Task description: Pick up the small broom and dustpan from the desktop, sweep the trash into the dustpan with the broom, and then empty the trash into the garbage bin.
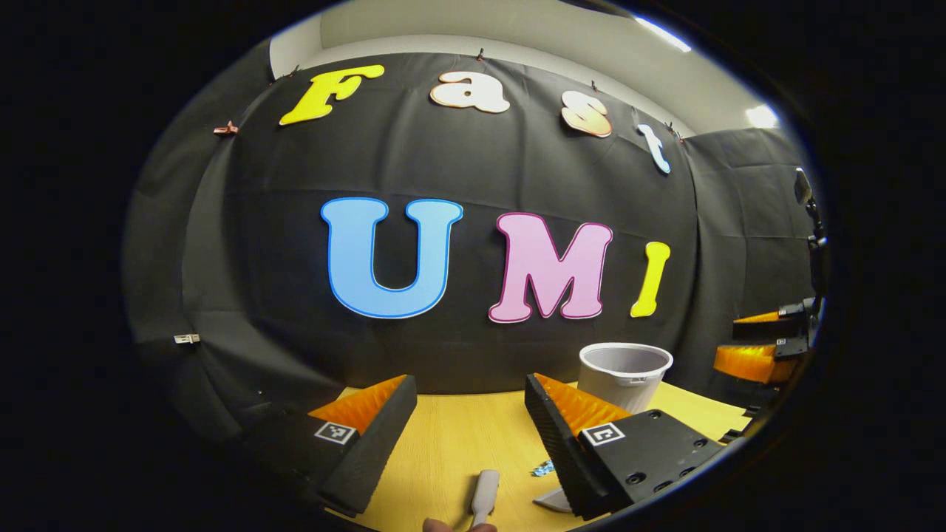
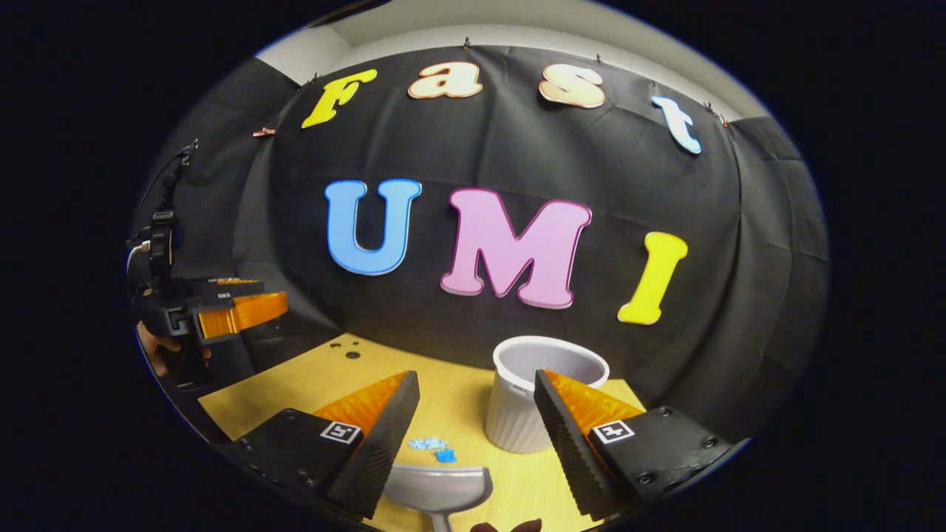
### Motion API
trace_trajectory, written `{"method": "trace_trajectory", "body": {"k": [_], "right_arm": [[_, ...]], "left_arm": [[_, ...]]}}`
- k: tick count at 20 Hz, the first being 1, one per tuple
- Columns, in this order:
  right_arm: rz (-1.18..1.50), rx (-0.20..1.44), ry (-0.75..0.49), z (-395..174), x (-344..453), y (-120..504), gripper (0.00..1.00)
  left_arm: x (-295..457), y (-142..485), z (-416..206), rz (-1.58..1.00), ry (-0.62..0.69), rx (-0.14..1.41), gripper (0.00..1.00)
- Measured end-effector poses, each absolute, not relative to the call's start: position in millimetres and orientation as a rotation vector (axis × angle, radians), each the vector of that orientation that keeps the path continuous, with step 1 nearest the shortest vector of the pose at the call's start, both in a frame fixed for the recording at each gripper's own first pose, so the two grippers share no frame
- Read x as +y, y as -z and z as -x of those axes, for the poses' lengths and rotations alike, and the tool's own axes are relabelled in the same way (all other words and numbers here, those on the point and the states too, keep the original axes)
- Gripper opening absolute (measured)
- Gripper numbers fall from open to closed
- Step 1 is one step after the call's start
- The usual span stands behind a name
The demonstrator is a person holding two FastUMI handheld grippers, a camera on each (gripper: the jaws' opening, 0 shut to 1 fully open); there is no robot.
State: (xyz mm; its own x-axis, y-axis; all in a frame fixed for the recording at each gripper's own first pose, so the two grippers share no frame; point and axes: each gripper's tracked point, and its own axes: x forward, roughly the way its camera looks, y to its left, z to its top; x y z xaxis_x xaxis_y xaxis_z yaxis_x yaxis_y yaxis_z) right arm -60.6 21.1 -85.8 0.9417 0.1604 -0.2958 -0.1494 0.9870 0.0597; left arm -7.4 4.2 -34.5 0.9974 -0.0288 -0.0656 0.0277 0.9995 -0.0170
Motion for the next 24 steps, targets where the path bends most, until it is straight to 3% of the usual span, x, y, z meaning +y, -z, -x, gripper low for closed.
{"method": "trace_trajectory", "body": {"k": [13, 24], "right_arm": [[-0.019, 0.925, -0.263, 183.3, 49.0, 279.7, 0.96], [0.007, 1.226, -0.299, 197.8, 67.5, 401.6, 0.91]], "left_arm": [[9.6, 57.2, 30.0, 0.013, 0.004, 0.112, 0.95], [28.1, 64.5, 48.1, -0.009, -0.048, 0.134, 0.95]]}}
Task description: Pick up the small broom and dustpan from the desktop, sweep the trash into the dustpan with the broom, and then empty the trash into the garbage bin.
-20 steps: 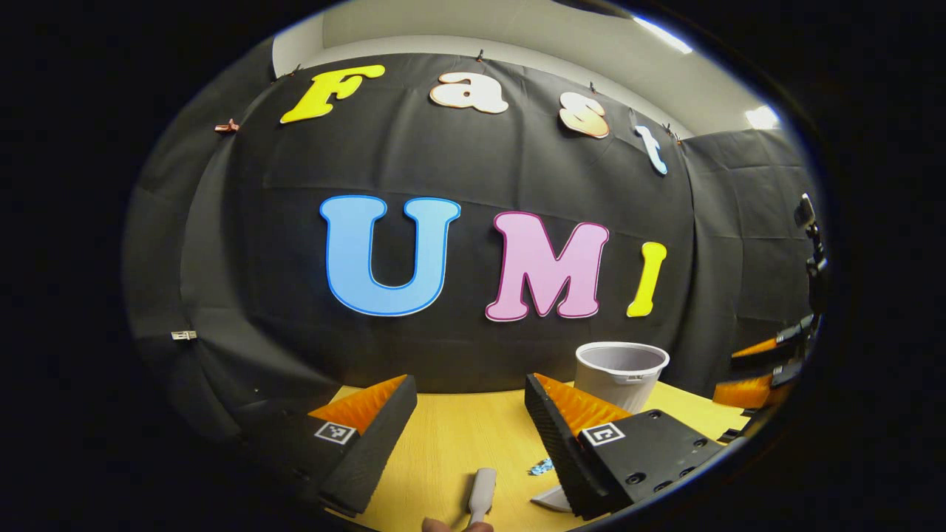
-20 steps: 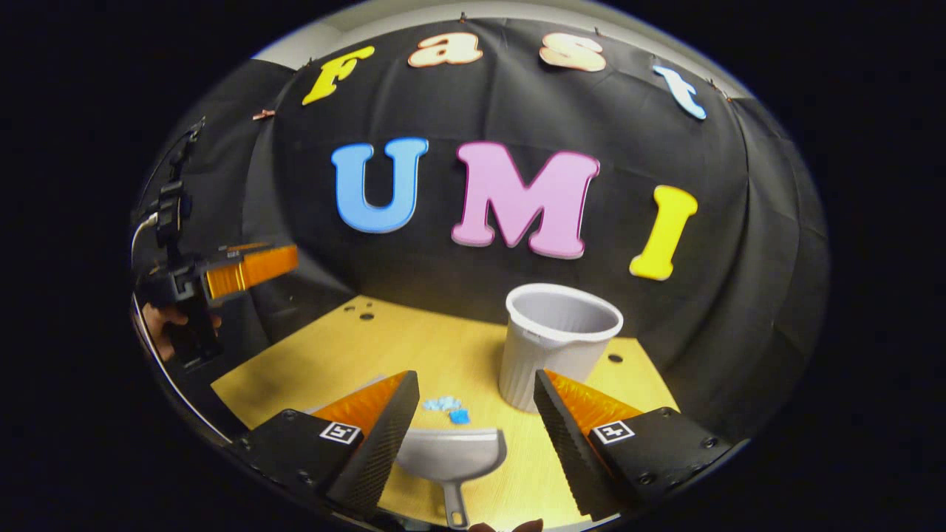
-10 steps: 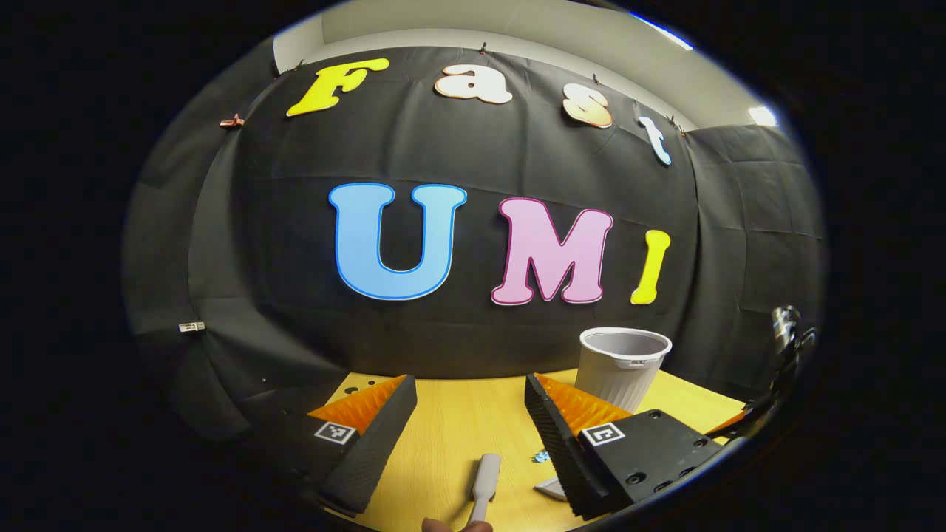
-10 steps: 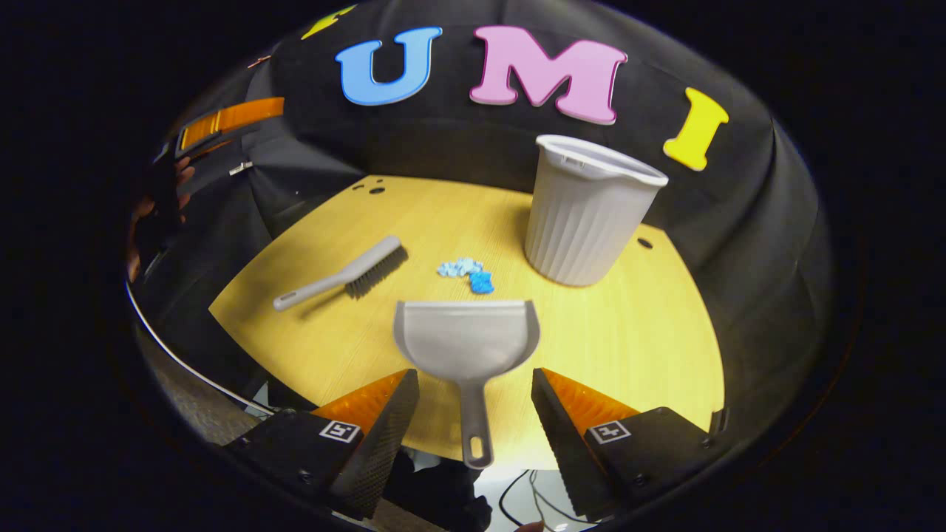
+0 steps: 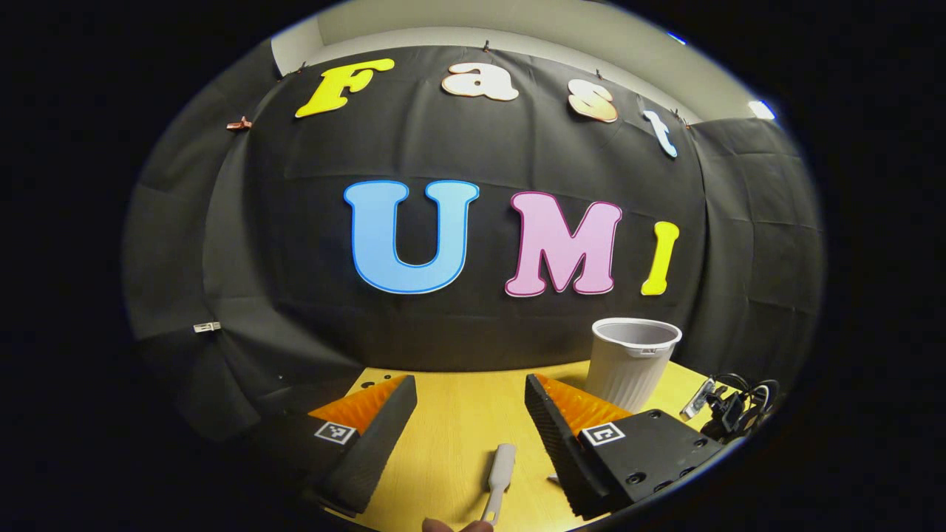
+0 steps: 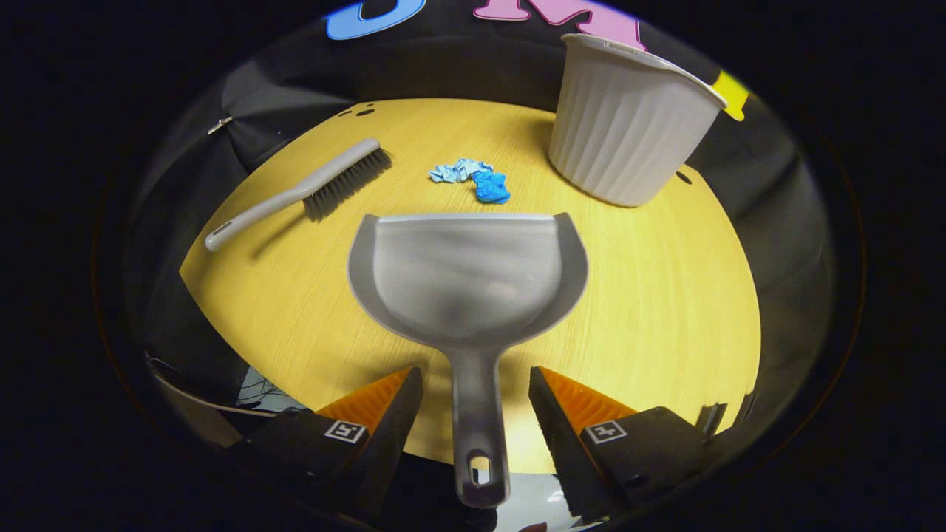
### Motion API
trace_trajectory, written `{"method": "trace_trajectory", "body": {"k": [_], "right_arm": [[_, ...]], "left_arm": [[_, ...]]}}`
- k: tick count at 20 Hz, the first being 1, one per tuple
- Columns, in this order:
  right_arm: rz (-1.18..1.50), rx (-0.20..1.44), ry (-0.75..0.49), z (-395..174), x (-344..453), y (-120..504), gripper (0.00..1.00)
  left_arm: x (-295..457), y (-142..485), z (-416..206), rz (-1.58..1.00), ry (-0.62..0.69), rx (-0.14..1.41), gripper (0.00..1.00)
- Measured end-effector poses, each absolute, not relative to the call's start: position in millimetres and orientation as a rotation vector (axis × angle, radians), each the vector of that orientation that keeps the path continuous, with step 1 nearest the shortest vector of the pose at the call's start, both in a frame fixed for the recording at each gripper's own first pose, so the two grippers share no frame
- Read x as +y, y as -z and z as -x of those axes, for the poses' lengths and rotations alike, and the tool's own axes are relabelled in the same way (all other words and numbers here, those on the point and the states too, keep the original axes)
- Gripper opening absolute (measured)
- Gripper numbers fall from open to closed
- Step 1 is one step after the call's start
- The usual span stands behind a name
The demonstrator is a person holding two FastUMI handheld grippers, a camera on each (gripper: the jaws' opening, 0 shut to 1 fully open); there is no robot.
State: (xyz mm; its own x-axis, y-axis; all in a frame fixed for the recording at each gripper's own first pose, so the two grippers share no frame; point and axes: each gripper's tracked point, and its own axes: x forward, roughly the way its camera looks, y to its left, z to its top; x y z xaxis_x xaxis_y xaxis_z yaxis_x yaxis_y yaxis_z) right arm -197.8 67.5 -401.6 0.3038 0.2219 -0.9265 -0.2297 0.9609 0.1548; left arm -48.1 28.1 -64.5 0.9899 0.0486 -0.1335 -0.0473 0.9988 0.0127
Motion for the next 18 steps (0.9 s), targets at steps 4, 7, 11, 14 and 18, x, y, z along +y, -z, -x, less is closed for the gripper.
{"method": "trace_trajectory", "body": {"k": [4, 7, 11, 14, 18], "right_arm": [[0.003, 1.266, -0.297, 190.5, 73.3, 419.4, 0.9], [0.004, 1.282, -0.302, 184.7, 74.1, 426.2, 0.9], [-0.028, 1.29, -0.318, 179.6, 79.2, 429.4, 0.86], [-0.026, 1.281, -0.326, 175.0, 77.4, 432.8, 0.77], [-0.037, 1.248, -0.322, 171.0, 72.4, 431.8, 0.5]], "left_arm": [[34.3, 67.5, 51.4, -0.016, -0.074, 0.145, 0.95], [37.6, 70.1, 53.0, -0.014, -0.087, 0.154, 0.95], [37.5, 73.6, 48.7, -0.004, -0.097, 0.161, 0.95], [38.6, 77.3, 42.7, 0.0, -0.105, 0.169, 0.95], [36.3, 88.2, 31.2, 0.025, -0.11, 0.195, 0.95]]}}
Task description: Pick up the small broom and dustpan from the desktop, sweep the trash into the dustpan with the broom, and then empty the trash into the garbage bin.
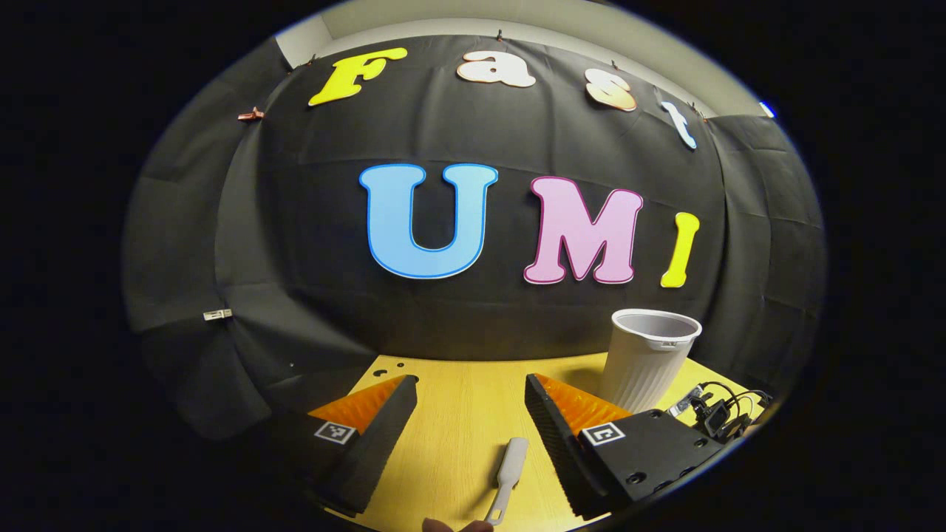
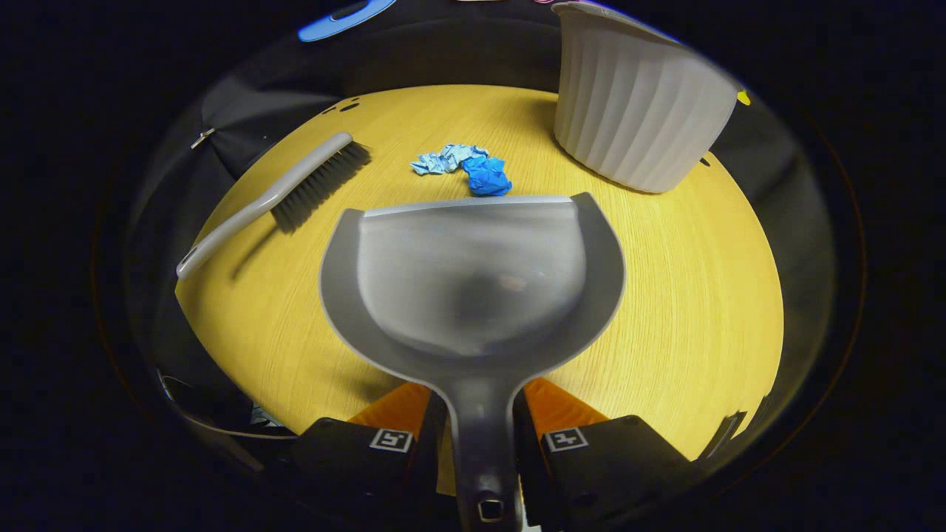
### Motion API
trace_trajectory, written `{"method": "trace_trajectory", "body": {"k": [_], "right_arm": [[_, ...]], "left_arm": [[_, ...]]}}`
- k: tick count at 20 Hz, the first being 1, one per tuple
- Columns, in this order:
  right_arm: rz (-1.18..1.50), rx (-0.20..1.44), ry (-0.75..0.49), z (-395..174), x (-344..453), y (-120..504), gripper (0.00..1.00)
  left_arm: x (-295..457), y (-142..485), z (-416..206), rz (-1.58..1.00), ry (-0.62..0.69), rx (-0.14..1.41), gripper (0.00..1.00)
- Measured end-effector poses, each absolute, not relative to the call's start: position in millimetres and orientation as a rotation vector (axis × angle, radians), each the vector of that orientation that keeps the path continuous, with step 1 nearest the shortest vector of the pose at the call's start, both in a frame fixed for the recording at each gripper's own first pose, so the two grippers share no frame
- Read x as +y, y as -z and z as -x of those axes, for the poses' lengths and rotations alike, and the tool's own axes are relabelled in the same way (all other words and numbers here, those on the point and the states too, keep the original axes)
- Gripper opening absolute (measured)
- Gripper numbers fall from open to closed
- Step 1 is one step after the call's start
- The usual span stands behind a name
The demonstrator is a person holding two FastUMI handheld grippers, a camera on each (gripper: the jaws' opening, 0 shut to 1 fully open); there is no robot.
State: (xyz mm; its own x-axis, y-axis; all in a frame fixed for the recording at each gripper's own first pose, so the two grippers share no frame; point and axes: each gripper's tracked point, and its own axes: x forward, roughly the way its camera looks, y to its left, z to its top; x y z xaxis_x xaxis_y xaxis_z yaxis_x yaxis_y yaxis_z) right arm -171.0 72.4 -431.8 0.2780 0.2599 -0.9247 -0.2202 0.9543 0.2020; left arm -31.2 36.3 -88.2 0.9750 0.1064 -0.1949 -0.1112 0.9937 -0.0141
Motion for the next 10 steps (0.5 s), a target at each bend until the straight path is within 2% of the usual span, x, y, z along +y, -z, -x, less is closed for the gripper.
{"method": "trace_trajectory", "body": {"k": [2, 10], "right_arm": [[-0.044, 1.241, -0.341, 173.7, 70.9, 433.0, 0.41], [0.022, 1.232, -0.414, 175.6, 56.9, 421.3, 0.38]], "left_arm": [[34.7, 93.9, 25.8, 0.03, -0.109, 0.21, 0.95], [4.9, 146.3, 7.2, -0.032, -0.005, 0.349, 0.95]]}}
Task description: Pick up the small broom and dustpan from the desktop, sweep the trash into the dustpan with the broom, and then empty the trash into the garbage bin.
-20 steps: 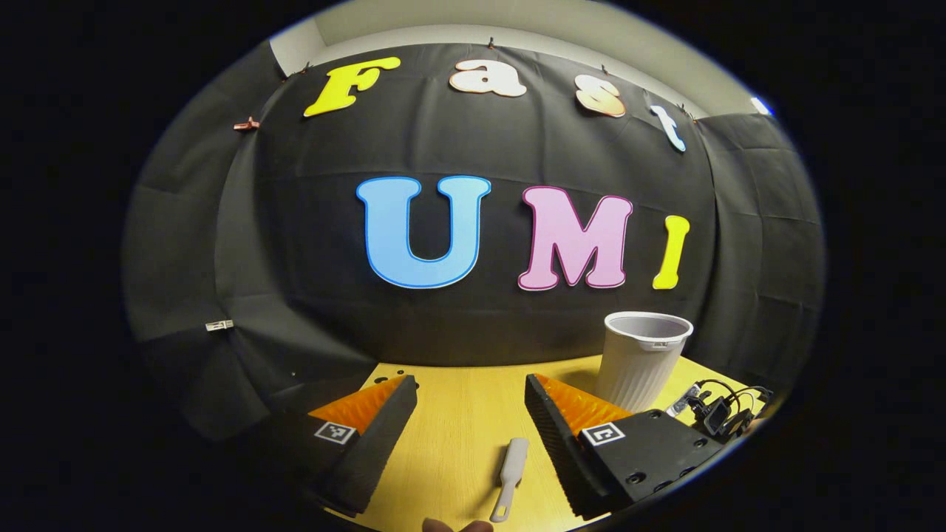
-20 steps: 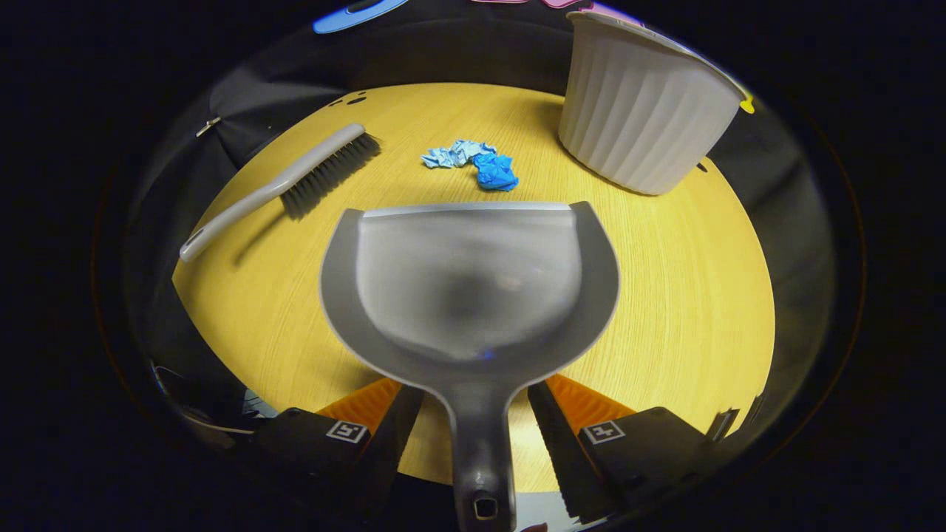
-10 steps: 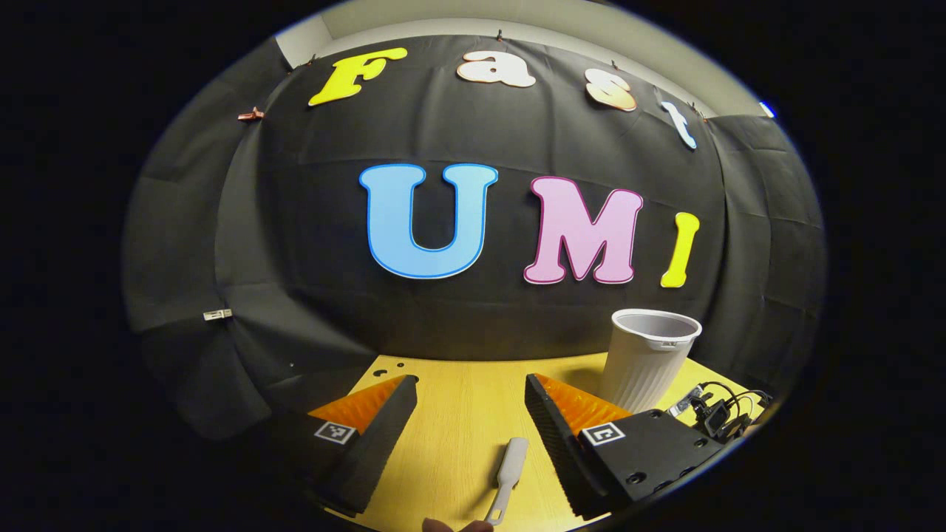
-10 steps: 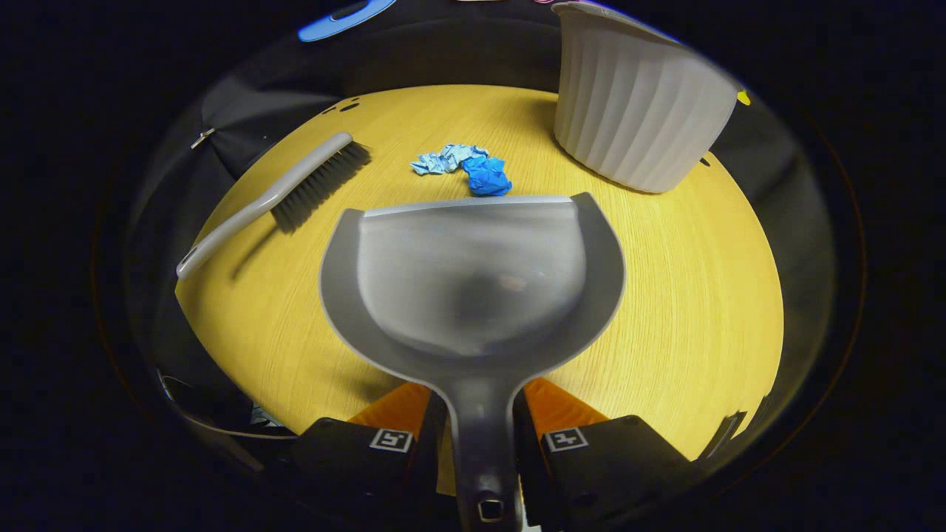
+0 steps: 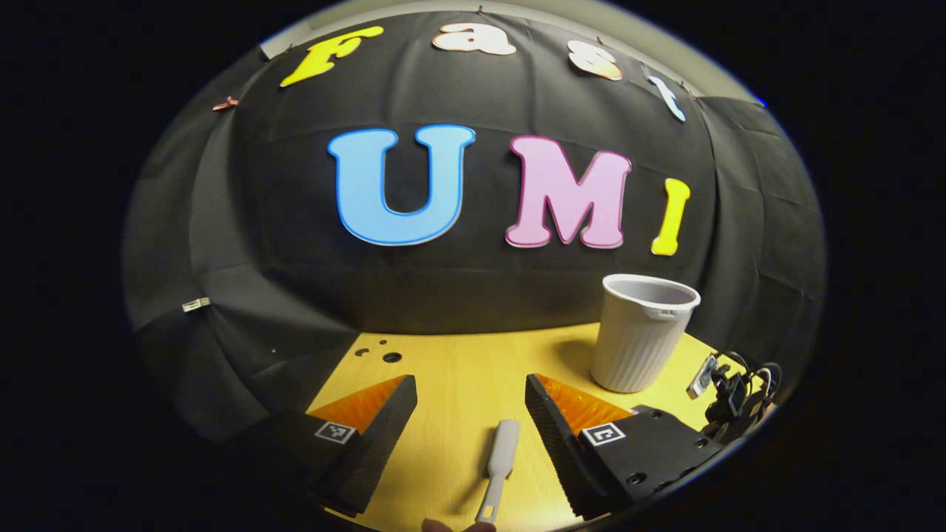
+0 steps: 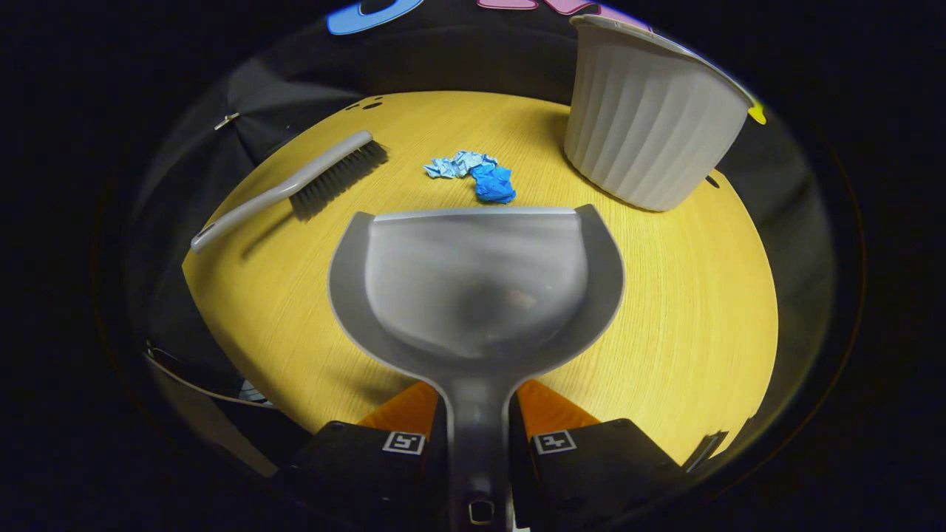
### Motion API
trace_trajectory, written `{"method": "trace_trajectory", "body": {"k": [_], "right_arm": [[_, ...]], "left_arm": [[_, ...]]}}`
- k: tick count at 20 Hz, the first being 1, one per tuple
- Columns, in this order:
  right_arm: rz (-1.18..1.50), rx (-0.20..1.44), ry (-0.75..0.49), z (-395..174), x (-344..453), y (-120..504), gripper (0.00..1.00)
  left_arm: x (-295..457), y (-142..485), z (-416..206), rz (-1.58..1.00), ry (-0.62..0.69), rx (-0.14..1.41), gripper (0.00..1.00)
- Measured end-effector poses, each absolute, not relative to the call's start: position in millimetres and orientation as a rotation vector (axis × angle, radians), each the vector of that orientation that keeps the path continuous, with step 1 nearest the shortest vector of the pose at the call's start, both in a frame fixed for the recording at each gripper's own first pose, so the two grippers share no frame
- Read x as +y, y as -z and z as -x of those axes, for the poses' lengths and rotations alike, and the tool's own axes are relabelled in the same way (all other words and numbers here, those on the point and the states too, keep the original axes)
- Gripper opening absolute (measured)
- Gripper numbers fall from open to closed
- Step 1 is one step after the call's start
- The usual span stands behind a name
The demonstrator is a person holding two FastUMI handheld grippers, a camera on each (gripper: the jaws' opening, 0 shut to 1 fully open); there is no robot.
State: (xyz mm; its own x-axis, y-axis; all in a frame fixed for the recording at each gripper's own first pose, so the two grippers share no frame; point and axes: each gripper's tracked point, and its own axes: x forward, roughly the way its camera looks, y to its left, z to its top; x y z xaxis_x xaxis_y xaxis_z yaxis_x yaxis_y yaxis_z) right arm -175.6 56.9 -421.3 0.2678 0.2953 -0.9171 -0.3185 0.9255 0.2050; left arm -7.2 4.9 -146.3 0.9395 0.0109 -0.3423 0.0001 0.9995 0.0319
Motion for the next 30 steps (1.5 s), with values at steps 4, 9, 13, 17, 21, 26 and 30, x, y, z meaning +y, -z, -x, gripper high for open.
{"method": "trace_trajectory", "body": {"k": [4, 9, 13, 17, 21, 26, 30], "right_arm": [[0.061, 1.227, -0.473, 174.4, 44.8, 408.5, 0.38], [0.062, 1.206, -0.489, 163.6, 23.2, 393.4, 0.38], [0.076, 1.193, -0.483, 162.5, 9.8, 392.1, 0.38], [0.085, 1.191, -0.499, 166.0, 7.5, 392.0, 0.38], [0.082, 1.193, -0.501, 170.0, 7.0, 394.0, 0.38], [0.078, 1.196, -0.494, 172.6, 4.4, 394.6, 0.38], [0.066, 1.201, -0.478, 174.7, -0.2, 394.9, 0.38]], "left_arm": [[-8.3, 197.1, 9.1, -0.035, 0.074, 0.487, 0.95], [-20.1, 266.0, 15.1, -0.016, 0.15, 0.727, 0.95], [-23.3, 323.6, 34.9, 0.024, 0.175, 0.938, 0.95], [-18.9, 369.1, 38.1, -0.017, 0.176, 1.074, 0.92], [-14.1, 394.7, 36.9, -0.057, 0.167, 1.157, 0.88], [-8.5, 411.6, 34.6, -0.083, 0.141, 1.208, 0.77], [-5.7, 419.6, 31.3, -0.114, 0.135, 1.23, 0.61]]}}
